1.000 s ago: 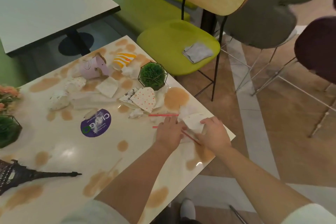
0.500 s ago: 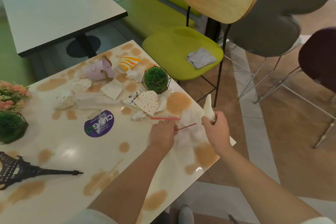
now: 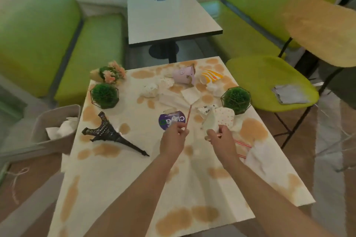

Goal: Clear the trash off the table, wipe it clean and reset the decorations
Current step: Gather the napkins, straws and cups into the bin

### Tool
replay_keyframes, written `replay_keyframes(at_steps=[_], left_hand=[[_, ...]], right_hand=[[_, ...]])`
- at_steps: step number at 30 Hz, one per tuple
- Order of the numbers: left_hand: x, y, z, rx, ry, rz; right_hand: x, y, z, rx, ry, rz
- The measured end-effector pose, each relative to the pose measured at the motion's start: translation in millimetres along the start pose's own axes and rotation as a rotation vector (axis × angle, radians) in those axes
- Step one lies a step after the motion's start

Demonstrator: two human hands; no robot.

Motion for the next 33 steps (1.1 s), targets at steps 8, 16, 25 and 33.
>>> replay_keyframes(at_steps=[8,16,25,33], left_hand=[[-183.3,-40.6,26.5,-0.052,0.266,0.078],[-352.6,-126.7,40.7,-0.180,0.400,0.094],[-478.6,-223.1,5.1,-0.349,0.456,0.070],[-508.6,-275.8,-5.0,-0.449,0.382,0.053]], right_hand=[[172.5,-86.1,-6.9,-0.178,-0.261,0.058],[346.5,-157.7,-10.3,-0.292,-0.426,0.118],[498.2,-172.9,-27.4,-0.321,-0.561,0.282],[578.1,-173.1,-57.5,-0.332,-0.567,0.424]])
Point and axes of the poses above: each hand's wrist, its own z-axis away from the middle knuckle, its own x-axis out of the palm, y = z × x, the point moved 8 cm from there along -z, towards the middle knuckle, and after that the axes turned 10 degrees about -y, right-handed, at the moved point
